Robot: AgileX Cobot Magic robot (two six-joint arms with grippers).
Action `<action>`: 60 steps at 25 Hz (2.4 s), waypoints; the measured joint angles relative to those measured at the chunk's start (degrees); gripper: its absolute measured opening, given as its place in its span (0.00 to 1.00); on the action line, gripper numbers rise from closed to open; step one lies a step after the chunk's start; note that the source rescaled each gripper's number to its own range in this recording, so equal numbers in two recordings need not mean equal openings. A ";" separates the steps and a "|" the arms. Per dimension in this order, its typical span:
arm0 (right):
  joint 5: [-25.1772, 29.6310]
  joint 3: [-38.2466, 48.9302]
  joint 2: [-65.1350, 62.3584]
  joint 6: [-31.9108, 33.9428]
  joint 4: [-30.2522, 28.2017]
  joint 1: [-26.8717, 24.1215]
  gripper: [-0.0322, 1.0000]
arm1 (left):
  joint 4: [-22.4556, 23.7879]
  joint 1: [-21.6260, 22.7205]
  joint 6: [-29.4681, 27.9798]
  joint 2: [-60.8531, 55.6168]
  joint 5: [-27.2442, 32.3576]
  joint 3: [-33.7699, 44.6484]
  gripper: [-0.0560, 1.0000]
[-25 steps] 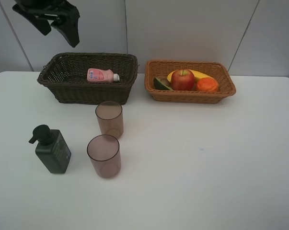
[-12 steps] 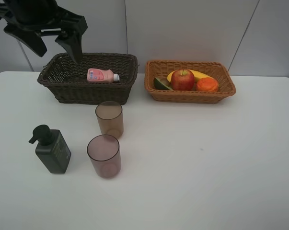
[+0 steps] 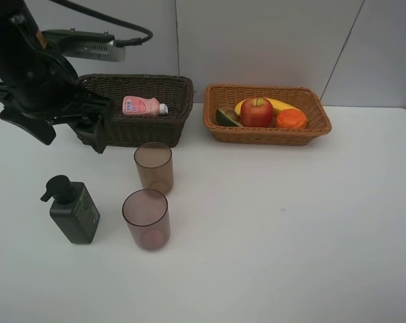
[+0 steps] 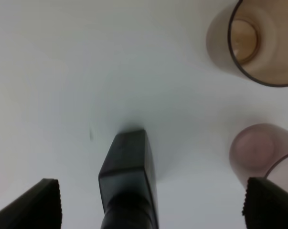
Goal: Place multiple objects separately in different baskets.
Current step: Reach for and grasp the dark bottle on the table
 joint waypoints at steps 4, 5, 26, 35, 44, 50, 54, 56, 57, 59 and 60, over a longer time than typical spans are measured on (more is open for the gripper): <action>0.00 0.00 0.00 0.00 0.00 0.00 0.98 | -2.23 0.00 -0.06 0.00 -4.62 5.43 1.00; 0.00 0.00 0.00 0.00 0.00 0.00 0.98 | -2.42 0.00 -0.10 0.00 -5.54 6.68 1.00; 0.00 0.00 0.00 0.00 0.00 0.00 0.98 | -3.73 1.94 -1.52 -0.04 -18.45 22.14 1.00; 0.00 0.00 0.00 0.00 0.00 0.00 0.98 | -3.11 3.69 -1.00 2.43 -21.49 22.91 1.00; 0.00 0.00 0.00 0.00 0.00 0.00 0.98 | -3.29 3.69 0.03 3.38 -23.04 22.91 1.00; 0.00 0.00 0.00 0.00 0.00 0.00 0.98 | -3.35 3.69 0.14 3.38 -22.98 22.91 0.83; 0.00 0.00 0.00 0.00 0.00 0.00 0.98 | -3.95 3.69 0.21 3.38 -23.10 22.79 0.55; 0.00 0.00 0.00 0.00 0.00 0.00 0.98 | -4.13 3.69 0.47 3.38 -23.10 22.79 0.55; 0.00 0.00 0.00 0.00 0.00 0.00 0.98 | -4.13 3.69 0.81 3.38 -23.10 22.79 0.55; 0.00 0.00 0.00 0.00 0.00 0.00 0.98 | -4.19 3.69 1.36 3.38 -23.10 22.79 0.55; 0.00 0.00 0.00 0.00 0.00 0.00 0.98 | -4.21 3.69 1.48 3.38 -23.10 22.79 0.55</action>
